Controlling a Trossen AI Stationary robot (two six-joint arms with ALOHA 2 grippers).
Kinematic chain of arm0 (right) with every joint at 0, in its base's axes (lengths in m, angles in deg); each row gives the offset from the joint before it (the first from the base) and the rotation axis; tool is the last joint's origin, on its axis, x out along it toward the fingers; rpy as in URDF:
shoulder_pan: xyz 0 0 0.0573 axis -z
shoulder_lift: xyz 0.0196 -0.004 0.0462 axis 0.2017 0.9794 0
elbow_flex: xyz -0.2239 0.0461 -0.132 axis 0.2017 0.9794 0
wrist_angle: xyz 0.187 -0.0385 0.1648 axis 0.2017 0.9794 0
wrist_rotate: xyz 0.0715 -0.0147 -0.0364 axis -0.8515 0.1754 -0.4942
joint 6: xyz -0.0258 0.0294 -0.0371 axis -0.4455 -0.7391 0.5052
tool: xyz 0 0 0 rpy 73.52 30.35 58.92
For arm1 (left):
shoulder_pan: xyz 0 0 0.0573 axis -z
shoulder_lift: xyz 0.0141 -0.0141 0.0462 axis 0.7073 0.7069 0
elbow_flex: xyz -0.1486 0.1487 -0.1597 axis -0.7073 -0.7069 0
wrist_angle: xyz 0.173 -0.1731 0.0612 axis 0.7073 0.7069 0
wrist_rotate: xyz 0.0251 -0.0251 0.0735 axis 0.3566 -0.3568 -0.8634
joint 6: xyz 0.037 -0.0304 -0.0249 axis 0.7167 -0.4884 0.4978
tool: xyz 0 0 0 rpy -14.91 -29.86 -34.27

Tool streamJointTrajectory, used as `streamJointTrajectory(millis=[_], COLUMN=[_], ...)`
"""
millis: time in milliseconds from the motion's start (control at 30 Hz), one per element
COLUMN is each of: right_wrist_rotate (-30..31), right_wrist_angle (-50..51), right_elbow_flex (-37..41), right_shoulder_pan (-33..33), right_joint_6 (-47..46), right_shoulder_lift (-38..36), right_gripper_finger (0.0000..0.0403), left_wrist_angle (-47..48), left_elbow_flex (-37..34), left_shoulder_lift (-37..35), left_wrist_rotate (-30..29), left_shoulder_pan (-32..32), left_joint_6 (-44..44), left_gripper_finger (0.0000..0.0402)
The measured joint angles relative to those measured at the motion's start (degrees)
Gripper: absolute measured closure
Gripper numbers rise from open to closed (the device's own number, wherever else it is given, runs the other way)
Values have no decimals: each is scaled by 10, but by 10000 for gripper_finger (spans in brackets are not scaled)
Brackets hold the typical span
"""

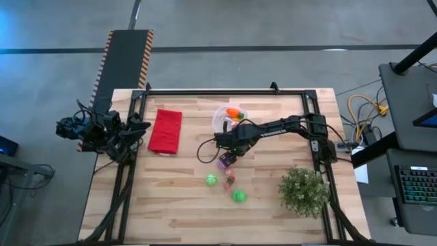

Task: Pick and placing Produce into tupperware
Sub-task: Put the top red strawberry into the transparent bin

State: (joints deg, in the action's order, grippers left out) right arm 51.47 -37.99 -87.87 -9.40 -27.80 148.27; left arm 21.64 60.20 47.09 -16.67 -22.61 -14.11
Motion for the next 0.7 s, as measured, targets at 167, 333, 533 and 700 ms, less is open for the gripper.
streamJointTrajectory(millis=[167,333,533,700], right_wrist_rotate=[0,3,19,28], right_wrist_angle=[-26,-36,-36,-50], right_elbow_flex=[6,8,19,22], right_shoulder_pan=[0,0,2,2], right_joint_6=[15,41,48,49], right_shoulder_lift=[0,0,0,0], right_gripper_finger=[177,177,181,217], left_wrist_angle=[0,0,0,0], left_elbow_flex=[0,0,0,0], left_shoulder_lift=[0,0,0,0], left_wrist_rotate=[0,0,0,0], left_shoulder_pan=[0,0,0,0], left_joint_6=[0,0,-1,-1], left_gripper_finger=[210,210,210,210])
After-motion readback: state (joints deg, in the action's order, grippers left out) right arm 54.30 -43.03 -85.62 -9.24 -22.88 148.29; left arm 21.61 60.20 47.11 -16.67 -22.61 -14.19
